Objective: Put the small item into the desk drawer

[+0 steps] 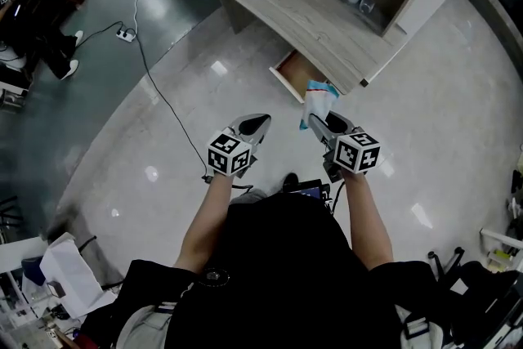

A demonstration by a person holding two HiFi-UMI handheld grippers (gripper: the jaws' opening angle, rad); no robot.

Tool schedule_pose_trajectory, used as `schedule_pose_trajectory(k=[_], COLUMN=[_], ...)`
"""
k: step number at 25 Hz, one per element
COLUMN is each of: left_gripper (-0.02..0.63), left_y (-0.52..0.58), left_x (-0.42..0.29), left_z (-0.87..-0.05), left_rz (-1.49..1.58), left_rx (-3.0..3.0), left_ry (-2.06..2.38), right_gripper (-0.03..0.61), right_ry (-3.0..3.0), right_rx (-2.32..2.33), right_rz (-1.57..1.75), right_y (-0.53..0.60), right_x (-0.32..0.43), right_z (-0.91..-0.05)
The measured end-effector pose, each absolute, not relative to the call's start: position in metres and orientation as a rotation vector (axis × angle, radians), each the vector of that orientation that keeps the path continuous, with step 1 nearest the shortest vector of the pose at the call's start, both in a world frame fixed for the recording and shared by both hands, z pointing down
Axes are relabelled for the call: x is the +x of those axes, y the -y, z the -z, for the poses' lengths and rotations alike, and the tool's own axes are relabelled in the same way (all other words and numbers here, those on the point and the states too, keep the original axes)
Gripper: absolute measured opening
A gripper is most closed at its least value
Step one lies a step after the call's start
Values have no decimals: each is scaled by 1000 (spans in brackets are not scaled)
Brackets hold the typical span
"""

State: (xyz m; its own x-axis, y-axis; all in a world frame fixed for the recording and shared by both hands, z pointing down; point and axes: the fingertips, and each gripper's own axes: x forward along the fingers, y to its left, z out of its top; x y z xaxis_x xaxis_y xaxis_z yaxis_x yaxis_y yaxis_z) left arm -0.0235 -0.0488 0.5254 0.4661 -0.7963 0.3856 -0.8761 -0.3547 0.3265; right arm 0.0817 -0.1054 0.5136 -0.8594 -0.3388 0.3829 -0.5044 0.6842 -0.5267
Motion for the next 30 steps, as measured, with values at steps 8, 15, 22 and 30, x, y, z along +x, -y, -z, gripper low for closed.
schedule_pose_trajectory(k=[8,15,22,30], left_gripper=[2,2,2,2], left_y=[61,71,97,127], left_x=[-24,-25,-29,-56], left_z=[-522,-529,-535,-536], left_rz=[-250,-244,-220,-213], left_rx=[2221,2222,2257,2286], left_ry=[1426,1393,1335,1268], right_gripper=[161,161,161,161], right_ry=[2654,2634,2601,2582], right_rx=[674,701,772,841], right_rz=[-947,-968,-945,-948], right_y=[121,128,143,166], right_x=[88,86,85,59], right_z=[-512,-519,-523,-519])
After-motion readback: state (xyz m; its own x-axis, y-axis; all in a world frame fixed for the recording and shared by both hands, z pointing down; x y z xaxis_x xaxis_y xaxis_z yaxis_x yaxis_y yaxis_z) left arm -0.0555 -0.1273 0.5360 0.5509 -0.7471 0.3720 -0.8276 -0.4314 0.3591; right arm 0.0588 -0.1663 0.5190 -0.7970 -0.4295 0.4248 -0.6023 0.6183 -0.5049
